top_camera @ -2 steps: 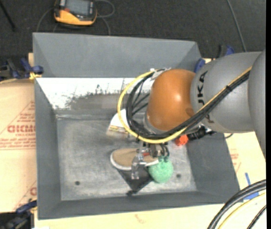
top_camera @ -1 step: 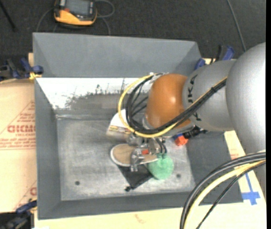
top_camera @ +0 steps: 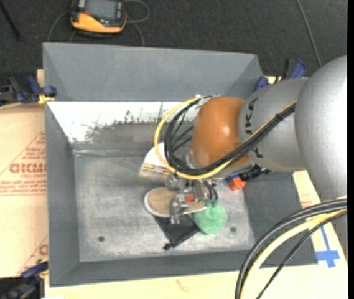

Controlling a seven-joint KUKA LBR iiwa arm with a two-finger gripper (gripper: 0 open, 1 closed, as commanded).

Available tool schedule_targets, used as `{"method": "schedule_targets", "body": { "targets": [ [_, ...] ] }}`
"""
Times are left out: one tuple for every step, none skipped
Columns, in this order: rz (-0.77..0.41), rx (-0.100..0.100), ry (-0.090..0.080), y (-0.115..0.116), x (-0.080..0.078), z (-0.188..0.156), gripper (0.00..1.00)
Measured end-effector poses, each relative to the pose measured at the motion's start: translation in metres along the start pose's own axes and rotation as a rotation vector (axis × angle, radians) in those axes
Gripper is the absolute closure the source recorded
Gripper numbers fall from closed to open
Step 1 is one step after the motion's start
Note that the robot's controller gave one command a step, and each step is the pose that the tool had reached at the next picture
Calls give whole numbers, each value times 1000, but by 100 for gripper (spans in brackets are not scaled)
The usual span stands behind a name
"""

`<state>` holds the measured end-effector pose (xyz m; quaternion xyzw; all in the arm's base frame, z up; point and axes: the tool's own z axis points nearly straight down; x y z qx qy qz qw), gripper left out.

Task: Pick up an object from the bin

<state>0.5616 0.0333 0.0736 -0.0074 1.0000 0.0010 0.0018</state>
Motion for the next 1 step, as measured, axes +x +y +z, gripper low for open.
{"method": "schedule_targets", "body": {
  "targets": [
    [-2, 3, 0, -22, -3, -139, 100]
  ]
}}
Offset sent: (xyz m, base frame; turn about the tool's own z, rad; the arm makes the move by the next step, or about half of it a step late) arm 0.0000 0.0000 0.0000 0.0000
